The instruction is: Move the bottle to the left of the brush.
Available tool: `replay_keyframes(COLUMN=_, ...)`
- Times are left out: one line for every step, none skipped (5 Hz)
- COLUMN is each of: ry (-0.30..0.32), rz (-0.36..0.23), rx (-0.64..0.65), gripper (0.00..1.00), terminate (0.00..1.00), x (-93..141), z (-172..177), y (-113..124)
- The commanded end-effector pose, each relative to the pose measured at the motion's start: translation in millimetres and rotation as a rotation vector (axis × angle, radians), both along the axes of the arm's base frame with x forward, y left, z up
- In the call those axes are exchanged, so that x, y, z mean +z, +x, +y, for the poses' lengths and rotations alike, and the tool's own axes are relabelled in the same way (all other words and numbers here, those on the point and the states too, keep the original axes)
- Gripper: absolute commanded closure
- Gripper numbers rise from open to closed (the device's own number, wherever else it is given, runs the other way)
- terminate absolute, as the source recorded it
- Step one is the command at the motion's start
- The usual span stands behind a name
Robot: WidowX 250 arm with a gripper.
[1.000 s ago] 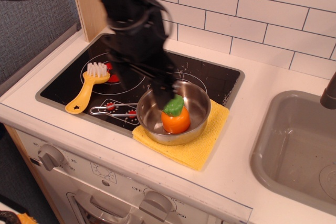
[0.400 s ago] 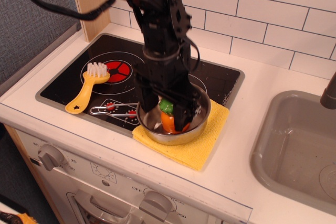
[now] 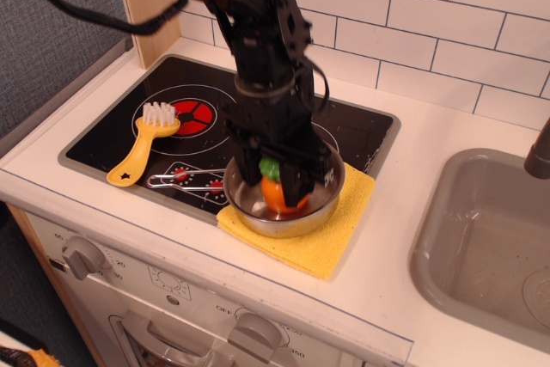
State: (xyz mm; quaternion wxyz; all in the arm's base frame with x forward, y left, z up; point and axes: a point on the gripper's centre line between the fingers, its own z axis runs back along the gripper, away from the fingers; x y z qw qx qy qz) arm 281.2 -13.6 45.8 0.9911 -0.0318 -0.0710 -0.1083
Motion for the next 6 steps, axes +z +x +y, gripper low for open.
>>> replay_keyframes(ry=-0.023, rz=-0.248, rx=0.257, gripper=1.0, terminate=0.0, x=96.8, z=71.6, y=13.0)
replay_keyframes(ry=0.042, rz=-0.226, rx=0.438, gripper=1.0, terminate=0.0, x=95.4, z=119.4, y=9.1)
replay_keyframes(ry=0.119, rz=-0.178, rx=0.489, gripper=1.0, terminate=0.0, x=71.9, z=168.1, y=7.1)
replay_keyframes(ry=0.118, rz=-0.073, rx=0.505, gripper=1.0, terminate=0.0, x=33.0, z=217.7, y=0.3)
replay_keyframes(ry=0.135, rz=-0.019, rx=0.526, gripper=1.0, terminate=0.0, x=18.0, z=237.7, y=-10.9)
replay_keyframes(ry=0.128, rz=0.013, rx=0.539, gripper=1.0, terminate=0.0, x=12.3, z=239.8, y=-19.1)
